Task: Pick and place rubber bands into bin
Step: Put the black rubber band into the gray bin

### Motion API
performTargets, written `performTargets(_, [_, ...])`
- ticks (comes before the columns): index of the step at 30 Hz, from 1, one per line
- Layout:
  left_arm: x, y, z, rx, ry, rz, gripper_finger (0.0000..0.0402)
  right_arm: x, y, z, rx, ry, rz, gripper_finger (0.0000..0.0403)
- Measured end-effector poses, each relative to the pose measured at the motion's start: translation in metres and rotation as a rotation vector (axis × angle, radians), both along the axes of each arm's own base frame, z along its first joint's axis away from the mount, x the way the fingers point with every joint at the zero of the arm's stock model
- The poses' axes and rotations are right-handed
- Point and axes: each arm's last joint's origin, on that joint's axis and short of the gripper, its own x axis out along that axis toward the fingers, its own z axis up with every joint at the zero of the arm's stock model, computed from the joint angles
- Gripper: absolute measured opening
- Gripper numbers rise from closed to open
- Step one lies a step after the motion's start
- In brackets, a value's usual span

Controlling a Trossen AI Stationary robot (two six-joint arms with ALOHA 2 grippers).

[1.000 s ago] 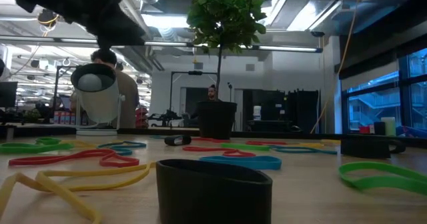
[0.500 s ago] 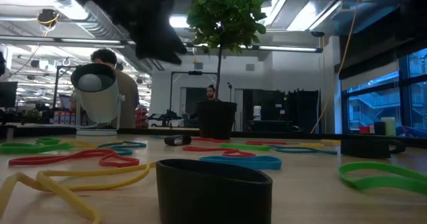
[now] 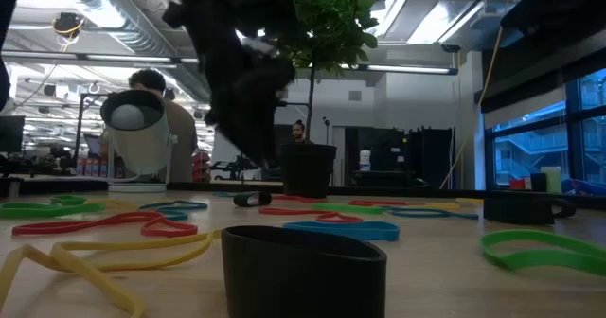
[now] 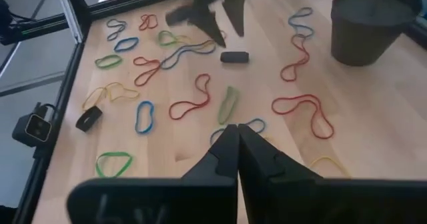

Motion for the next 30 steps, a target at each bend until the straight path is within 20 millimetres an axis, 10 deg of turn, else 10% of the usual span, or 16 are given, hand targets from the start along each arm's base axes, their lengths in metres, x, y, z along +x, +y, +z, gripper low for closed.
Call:
performTargets(12, [0.010,0.002,-0.044,-0.041,0.125,0.177,0.0193,-0.008,-0.001,-0.003,-0.048,0.050,0.124,0.0015])
performTargets(18, [0.010,-0.002,-0.050,-0.049,0.120,0.272,0.0089,-0.010,-0.002,-0.004,-0.056,0.071,0.125,0.0015])
performTargets(21, [0.011,-0.006,-0.044,-0.057,0.096,0.289,0.0017,-0.011,-0.002,-0.006,-0.058,0.086,0.123,0.0015])
performTargets(30, [0.054,-0.024,0.019,-0.051,-0.177,0.089,0.0007,-0.014,-0.004,-0.010,-0.079,0.137,0.123,0.0016])
